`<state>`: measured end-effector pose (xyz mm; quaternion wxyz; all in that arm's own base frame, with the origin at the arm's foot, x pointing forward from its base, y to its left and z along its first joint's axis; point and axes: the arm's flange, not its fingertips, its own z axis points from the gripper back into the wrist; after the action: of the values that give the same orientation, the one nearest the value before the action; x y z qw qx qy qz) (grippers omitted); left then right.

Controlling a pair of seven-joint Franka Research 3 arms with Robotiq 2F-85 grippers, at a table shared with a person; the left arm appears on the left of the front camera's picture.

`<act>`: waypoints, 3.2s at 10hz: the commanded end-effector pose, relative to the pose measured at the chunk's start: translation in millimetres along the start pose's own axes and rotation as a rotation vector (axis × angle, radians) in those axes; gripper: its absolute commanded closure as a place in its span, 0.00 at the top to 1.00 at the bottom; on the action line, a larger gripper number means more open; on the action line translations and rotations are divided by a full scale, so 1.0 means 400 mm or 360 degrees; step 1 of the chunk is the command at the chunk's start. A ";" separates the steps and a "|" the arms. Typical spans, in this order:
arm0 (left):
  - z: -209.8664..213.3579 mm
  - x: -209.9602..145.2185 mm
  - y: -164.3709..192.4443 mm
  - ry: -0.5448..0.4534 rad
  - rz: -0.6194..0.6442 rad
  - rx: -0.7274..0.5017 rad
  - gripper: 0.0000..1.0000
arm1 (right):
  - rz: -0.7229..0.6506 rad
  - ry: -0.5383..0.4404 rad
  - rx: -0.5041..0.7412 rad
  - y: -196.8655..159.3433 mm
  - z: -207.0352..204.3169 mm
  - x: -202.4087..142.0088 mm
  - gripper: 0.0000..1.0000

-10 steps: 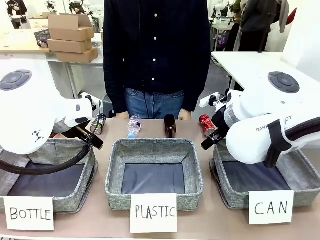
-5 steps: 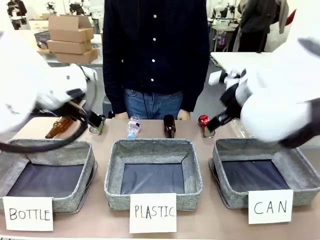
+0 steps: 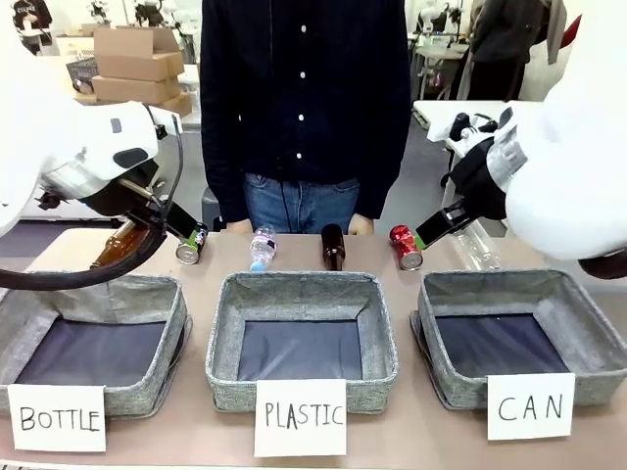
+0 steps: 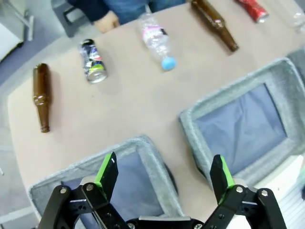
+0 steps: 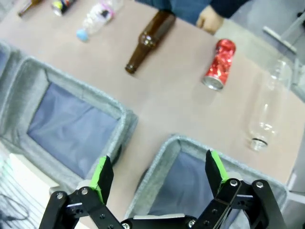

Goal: Sort the can waste into the basket.
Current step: Pick up the can waste from the table and place it in the right Fabric basket.

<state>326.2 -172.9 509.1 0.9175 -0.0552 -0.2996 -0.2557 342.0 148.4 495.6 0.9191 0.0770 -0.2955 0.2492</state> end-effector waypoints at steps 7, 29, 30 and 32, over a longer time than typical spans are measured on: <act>0.084 -0.170 0.286 -0.0568 0.0494 -0.1791 1.00 | -0.1019 -0.0335 0.1460 -0.276 0.183 -0.188 1.00; 0.059 -0.175 0.366 -0.0673 0.0676 -0.1900 1.00 | -0.1049 0.0194 0.0051 -0.258 -0.182 0.171 1.00; 0.059 -0.175 0.366 -0.0673 0.0676 -0.1900 1.00 | -0.0917 0.0093 -0.0081 -0.248 -0.235 0.133 1.00; 0.059 -0.175 0.366 -0.0673 0.0676 -0.1900 1.00 | -0.0964 0.0177 -0.0079 -0.275 -0.253 0.128 1.00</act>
<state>339.5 -7.8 494.2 0.6926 -0.6548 -0.2515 -0.1683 482.8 108.4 447.5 0.9664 0.1308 -0.2191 -0.0303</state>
